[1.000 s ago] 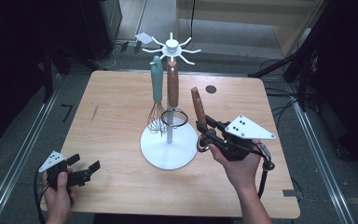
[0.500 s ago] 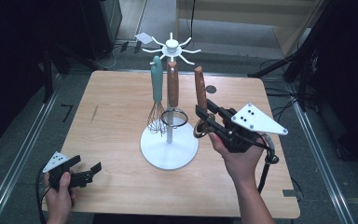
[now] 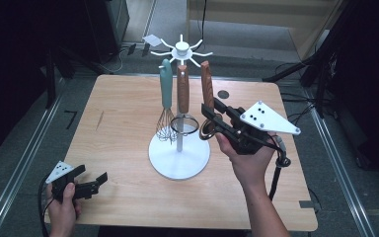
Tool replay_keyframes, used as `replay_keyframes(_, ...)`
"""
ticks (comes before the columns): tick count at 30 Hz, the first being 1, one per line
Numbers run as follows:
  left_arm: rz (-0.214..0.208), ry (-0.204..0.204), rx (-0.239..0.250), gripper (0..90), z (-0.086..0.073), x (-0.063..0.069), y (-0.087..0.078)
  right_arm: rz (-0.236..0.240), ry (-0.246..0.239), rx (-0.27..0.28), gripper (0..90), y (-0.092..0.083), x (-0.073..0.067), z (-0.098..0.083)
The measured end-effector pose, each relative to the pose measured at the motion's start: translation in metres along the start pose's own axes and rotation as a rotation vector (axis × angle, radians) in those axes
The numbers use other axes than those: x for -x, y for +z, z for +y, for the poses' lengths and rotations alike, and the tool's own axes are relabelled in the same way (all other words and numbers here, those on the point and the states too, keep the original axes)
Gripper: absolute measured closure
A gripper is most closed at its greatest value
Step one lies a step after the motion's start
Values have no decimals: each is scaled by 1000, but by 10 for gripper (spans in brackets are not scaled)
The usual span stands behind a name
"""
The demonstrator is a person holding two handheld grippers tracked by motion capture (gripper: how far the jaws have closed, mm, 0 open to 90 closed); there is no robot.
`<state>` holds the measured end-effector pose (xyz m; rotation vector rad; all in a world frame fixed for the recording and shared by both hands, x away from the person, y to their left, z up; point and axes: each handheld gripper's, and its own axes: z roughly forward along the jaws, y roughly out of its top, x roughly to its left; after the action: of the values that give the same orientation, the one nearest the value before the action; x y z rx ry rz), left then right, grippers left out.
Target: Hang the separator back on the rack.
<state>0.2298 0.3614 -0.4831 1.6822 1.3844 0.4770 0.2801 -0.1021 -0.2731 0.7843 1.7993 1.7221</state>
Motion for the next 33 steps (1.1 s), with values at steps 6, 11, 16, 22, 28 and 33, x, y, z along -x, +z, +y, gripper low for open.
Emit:
replay_keyframes(6, -4, 6, -1, 6, 0, 0, 0, -5, -2, -1, 697, 8, 1, -4)
replay_keyframes(11, -5, 3, 1, 6, 0, 0, 1, -26, 0, 24, 525, 4, 2, -13)
replay_keyframes(16, 3, 11, -2, 6, -1, 1, 1, -81, -22, 7, 423, -5, 7, -30)
replay_keyframes(22, 22, 25, -5, 6, -1, 3, 4, -165, -1, -50, 248, -16, 17, -64)
replay_keyframes(28, 23, 40, -1, 0, -1, 5, 3, -215, 40, -108, 210, -35, 34, -107)
replay_keyframes(33, 30, 52, -1, 0, -1, 6, 4, -250, 74, -157, 151, -55, 46, -142)
